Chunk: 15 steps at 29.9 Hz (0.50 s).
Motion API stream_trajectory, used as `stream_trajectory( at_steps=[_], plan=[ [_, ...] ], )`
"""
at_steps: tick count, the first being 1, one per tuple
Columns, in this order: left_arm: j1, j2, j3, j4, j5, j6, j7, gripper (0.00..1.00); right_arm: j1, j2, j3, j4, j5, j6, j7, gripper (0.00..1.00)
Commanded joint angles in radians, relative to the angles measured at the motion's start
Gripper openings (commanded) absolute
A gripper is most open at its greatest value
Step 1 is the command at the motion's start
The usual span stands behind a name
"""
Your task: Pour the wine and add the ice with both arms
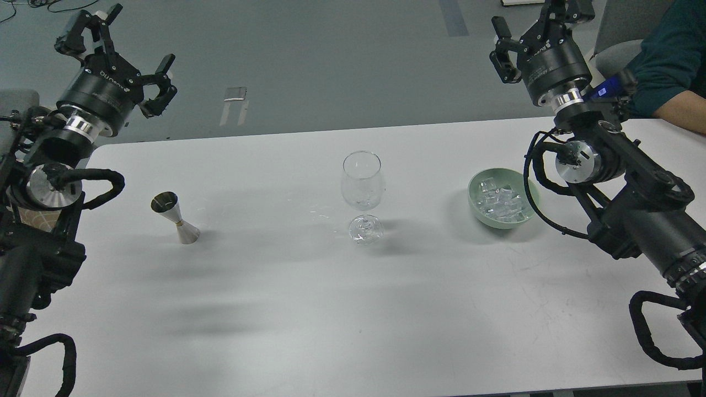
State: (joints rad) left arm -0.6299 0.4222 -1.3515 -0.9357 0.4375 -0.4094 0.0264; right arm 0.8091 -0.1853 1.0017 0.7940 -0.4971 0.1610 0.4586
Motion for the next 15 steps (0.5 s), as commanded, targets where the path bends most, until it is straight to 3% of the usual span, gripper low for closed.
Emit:
stream_trajectory(
  at_steps=[1,15],
  plan=[
    [0.004,0.0,0.0,-0.008,0.001,0.009,0.0,0.98,-0.001,0.001,0.0,0.004,0.0,0.0,0.0,1.0],
    [0.042,0.009,-0.003,-0.087,0.0,0.032,0.018,0.98,-0.001,-0.002,0.003,0.007,0.0,0.0,0.0,1.0]
  ],
)
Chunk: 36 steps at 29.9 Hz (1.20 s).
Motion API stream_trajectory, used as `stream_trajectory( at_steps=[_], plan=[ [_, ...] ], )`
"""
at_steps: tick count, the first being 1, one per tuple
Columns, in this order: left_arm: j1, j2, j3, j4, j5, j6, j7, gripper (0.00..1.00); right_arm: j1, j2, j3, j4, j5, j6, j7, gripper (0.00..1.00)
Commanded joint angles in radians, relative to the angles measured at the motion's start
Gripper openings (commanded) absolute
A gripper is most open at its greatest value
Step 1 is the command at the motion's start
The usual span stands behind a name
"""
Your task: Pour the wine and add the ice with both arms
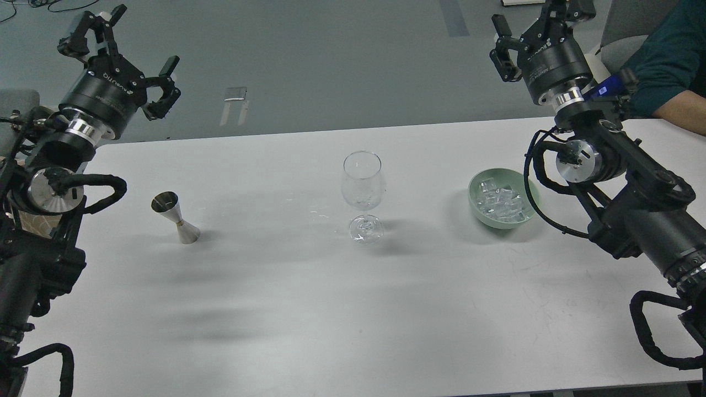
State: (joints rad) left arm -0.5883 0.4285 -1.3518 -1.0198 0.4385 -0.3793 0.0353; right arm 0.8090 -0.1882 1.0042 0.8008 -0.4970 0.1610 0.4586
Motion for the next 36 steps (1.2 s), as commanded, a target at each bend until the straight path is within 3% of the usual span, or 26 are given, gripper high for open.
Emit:
stream_trajectory(
  at_steps=[1,3,4,7,9,15,19,22,30,36],
  plan=[
    [0.002,0.006,-0.006,-0.011,-0.012,0.004,0.017,0.98,-0.001,0.001,-0.001,0.004,0.0,0.0,0.0,1.0],
    [0.008,0.007,-0.026,-0.052,-0.02,0.02,0.063,0.98,-0.001,0.001,-0.002,0.009,0.0,0.0,0.0,1.0],
    [0.018,0.013,-0.036,-0.086,-0.042,0.052,0.118,0.98,-0.001,0.001,-0.002,0.011,0.0,0.0,0.0,1.0],
    [0.073,0.021,-0.073,-0.153,-0.143,0.126,0.222,0.98,-0.001,0.0,-0.002,0.011,0.0,0.0,0.0,1.0],
    [0.125,0.025,-0.107,-0.216,-0.226,0.17,0.258,0.97,-0.002,0.0,-0.002,0.011,0.0,0.0,0.0,1.0],
    [0.339,0.027,-0.249,-0.365,-0.293,0.189,0.271,0.97,-0.021,-0.019,-0.001,0.026,0.0,0.0,0.0,1.0],
    [0.52,0.018,-0.349,-0.482,-0.368,0.195,0.317,0.97,-0.031,-0.023,-0.001,0.032,0.0,0.0,0.0,1.0],
    [0.648,0.003,-0.407,-0.558,-0.415,0.223,0.324,0.97,-0.039,-0.022,-0.001,0.032,0.0,0.0,0.0,1.0],
    [0.838,-0.141,-0.469,-0.635,-0.415,0.221,0.321,0.98,-0.044,-0.014,-0.002,0.032,0.0,0.0,0.0,1.0],
    [0.855,-0.244,-0.454,-0.637,-0.379,0.229,0.311,0.98,-0.054,-0.019,-0.002,0.032,-0.001,0.0,0.0,1.0]
  ],
)
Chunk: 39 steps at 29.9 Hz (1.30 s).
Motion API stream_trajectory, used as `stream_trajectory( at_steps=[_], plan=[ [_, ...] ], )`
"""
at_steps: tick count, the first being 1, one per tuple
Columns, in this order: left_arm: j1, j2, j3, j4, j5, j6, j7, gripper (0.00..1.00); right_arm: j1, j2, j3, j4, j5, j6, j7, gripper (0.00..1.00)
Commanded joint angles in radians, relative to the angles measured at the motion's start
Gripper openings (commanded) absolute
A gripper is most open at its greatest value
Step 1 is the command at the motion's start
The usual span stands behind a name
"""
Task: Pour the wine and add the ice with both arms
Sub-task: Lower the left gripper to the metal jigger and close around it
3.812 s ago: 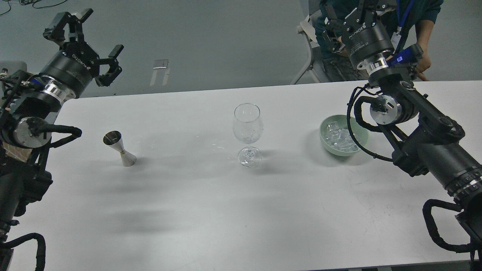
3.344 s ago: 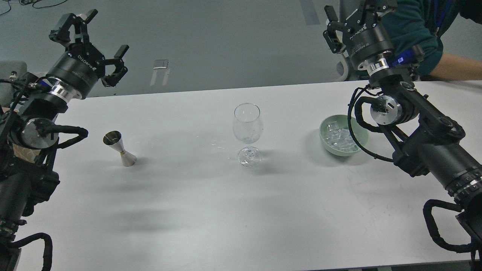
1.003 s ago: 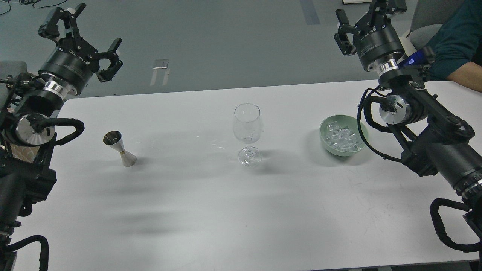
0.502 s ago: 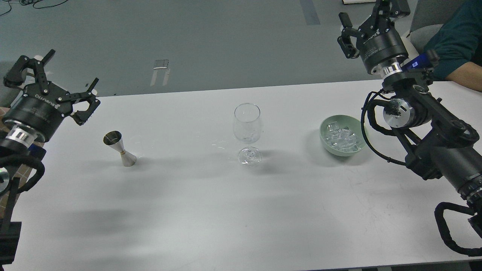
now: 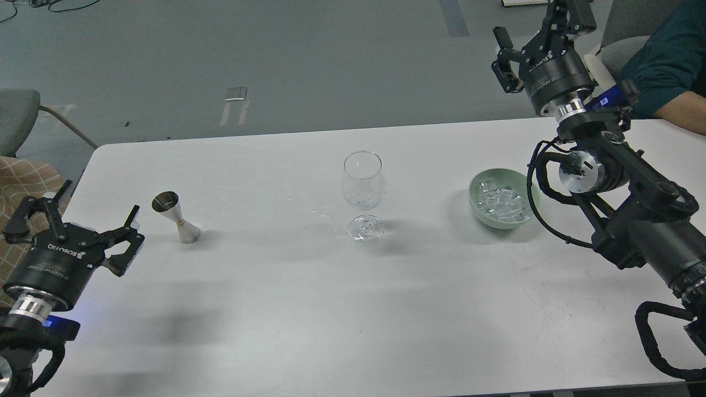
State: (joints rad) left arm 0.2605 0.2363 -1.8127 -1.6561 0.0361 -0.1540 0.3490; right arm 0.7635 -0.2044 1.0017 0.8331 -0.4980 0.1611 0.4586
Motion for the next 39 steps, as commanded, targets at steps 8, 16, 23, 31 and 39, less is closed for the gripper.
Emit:
stream_trajectory(
  at_steps=[8,16,23,31,39],
  plan=[
    [0.008,-0.155,0.032,0.01,0.096,0.047,-0.001,0.98,-0.015,-0.004,0.0,0.001,0.0,0.0,-0.001,1.0],
    [-0.03,-0.195,0.032,0.064,0.136,0.16,-0.01,0.98,-0.019,-0.004,0.0,0.0,0.0,0.0,-0.011,1.0],
    [-0.125,-0.201,0.082,0.105,0.162,0.322,-0.022,0.98,-0.023,0.0,0.0,0.0,0.001,0.0,-0.011,1.0],
    [-0.165,-0.236,0.11,0.143,0.192,0.347,-0.028,0.98,-0.029,-0.003,0.0,0.003,0.0,0.0,-0.012,1.0],
    [-0.254,-0.236,0.093,0.231,0.195,0.349,-0.028,0.98,-0.036,-0.007,0.0,0.012,0.0,0.0,-0.014,1.0]
  ],
)
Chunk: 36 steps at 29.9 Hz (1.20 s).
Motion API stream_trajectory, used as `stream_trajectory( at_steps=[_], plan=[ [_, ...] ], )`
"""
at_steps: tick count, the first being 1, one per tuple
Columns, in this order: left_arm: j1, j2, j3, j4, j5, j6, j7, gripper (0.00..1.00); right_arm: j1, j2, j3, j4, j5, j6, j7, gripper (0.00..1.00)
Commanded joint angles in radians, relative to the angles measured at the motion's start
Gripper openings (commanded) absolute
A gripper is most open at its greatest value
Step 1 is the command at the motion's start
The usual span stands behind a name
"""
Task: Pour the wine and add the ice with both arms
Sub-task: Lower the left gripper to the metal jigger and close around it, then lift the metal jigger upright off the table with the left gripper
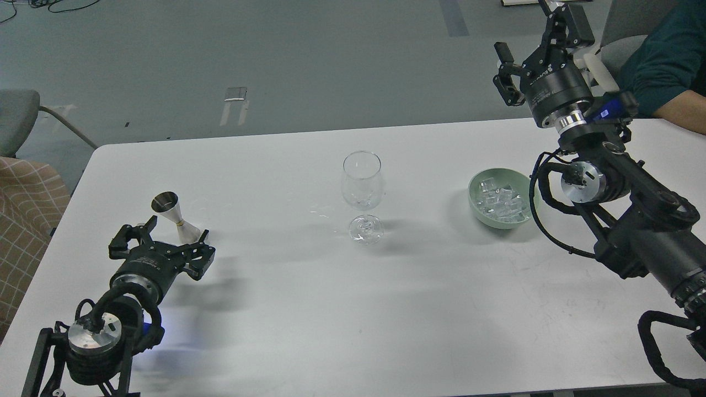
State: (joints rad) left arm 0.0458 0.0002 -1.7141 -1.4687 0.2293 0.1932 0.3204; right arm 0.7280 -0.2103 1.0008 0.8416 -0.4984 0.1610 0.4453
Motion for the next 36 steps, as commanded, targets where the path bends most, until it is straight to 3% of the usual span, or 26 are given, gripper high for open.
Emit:
stream_trajectory(
  at_steps=[1,13,31,36],
  plan=[
    [-0.05,0.0,-0.005,0.054,0.005,0.003,-0.001,0.98,-0.001,-0.001,0.001,0.004,0.0,0.0,0.0,1.0],
    [-0.09,0.0,-0.007,0.146,0.021,0.0,-0.021,0.98,-0.015,-0.001,0.001,0.013,-0.002,0.0,0.0,1.0],
    [-0.248,0.018,-0.036,0.366,0.019,-0.012,-0.024,0.97,-0.015,-0.009,0.001,0.014,-0.003,0.0,0.0,1.0],
    [-0.262,0.055,-0.036,0.389,0.018,-0.012,-0.055,0.94,-0.015,-0.011,0.001,0.013,-0.003,0.0,0.0,1.0]
  ],
)
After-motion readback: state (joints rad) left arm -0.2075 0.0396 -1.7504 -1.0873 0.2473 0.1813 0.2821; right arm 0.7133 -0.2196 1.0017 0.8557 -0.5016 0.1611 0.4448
